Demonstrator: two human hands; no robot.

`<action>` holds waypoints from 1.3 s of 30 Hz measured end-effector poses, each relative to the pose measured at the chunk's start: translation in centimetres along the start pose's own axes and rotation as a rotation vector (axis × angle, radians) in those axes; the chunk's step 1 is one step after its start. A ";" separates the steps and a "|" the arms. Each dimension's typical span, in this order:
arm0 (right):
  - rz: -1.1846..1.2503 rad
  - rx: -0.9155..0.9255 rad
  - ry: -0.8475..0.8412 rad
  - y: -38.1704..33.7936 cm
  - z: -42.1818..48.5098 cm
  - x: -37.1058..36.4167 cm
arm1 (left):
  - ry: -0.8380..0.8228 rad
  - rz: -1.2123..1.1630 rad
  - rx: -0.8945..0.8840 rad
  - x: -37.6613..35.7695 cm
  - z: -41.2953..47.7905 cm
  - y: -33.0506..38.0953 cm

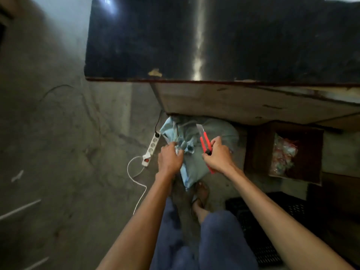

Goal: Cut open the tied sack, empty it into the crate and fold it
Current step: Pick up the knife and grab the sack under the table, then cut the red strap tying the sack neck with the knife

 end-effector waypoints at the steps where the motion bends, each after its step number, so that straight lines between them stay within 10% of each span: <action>1: 0.028 -0.004 -0.034 1.4 0.6 -1.2 | -0.004 -0.038 0.025 -1.8 0.0 -1.2; 12: 0.008 0.042 -0.039 18.5 14.2 -17.2 | 0.020 0.213 0.086 -23.0 16.3 -15.2; 25: -0.268 0.512 0.154 27.1 33.5 -26.3 | 0.298 1.046 -1.358 -34.8 39.1 -24.0; 34: -0.293 0.714 0.201 26.4 37.7 -21.1 | 0.395 1.010 -1.454 -35.0 38.5 -21.2; 39: -0.248 0.699 0.270 26.3 37.8 -17.9 | 0.581 0.533 -1.271 -32.5 39.0 -11.8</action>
Point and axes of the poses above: each hand's wrist, its own z-axis towards the middle knuckle, its own x-axis out of the back of the hand, y = z × x, the point moved 1 cm from there along z, towards the middle knuckle, and after that the axes turned 8 degrees about z, right-handed, at the moved point
